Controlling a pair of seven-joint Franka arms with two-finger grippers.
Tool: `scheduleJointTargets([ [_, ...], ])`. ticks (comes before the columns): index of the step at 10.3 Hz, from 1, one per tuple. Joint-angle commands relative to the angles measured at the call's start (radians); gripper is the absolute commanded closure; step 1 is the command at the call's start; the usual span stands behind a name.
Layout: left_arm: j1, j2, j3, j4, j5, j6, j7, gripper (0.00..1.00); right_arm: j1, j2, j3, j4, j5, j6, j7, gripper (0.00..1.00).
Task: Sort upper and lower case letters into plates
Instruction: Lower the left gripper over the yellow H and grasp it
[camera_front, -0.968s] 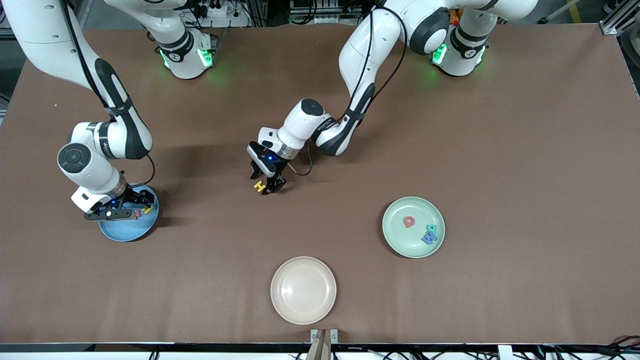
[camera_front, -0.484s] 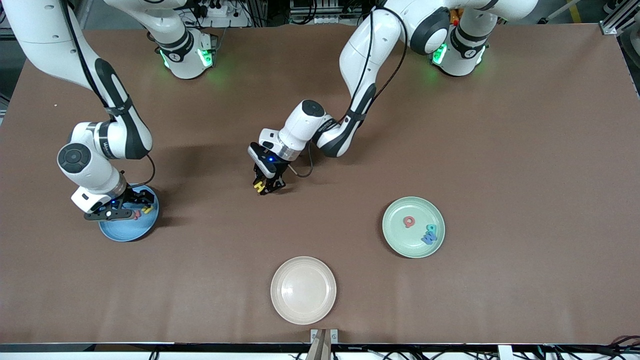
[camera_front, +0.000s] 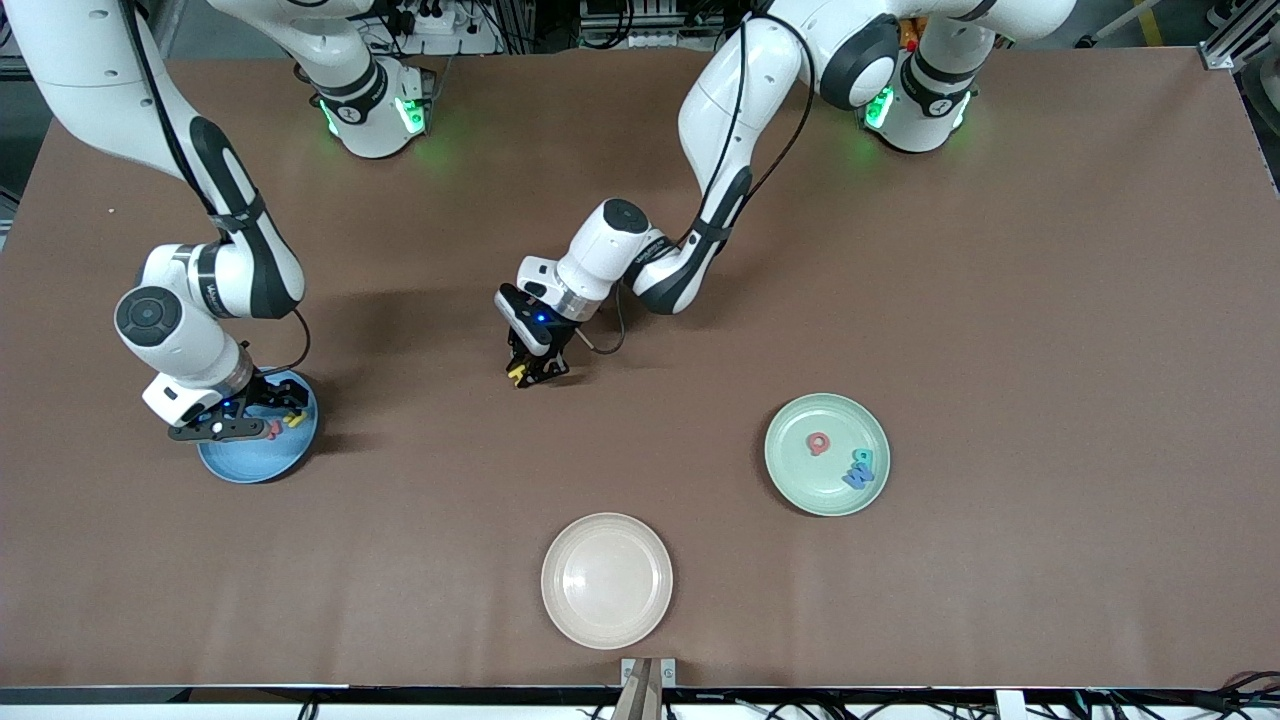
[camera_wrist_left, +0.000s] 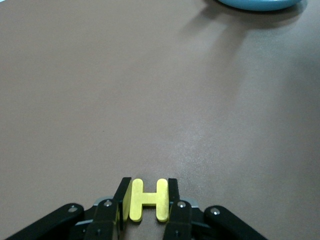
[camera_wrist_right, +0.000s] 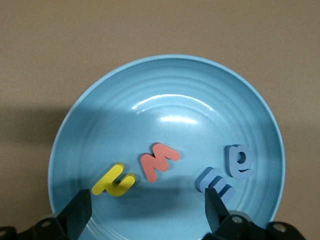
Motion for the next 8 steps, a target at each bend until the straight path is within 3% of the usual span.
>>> scheduleJointTargets([
  [1,-0.002,0.007,0.010,0.027,0.020,0.010,-0.003,0.81,-0.008,-0.005,0.005,0.003,-0.016,-0.005,0.006,0.00],
  [3,0.007,-0.041,0.005,0.001,0.021,0.003,-0.004,0.91,-0.002,-0.028,0.005,0.003,-0.014,-0.020,0.018,0.00],
  [5,0.050,-0.114,-0.035,-0.091,0.023,-0.031,0.003,0.91,0.001,-0.069,0.008,0.009,-0.014,-0.078,0.021,0.00],
  [8,0.095,-0.294,-0.053,-0.226,0.021,-0.257,0.110,0.96,0.001,-0.147,0.011,0.025,-0.013,-0.155,0.021,0.00],
])
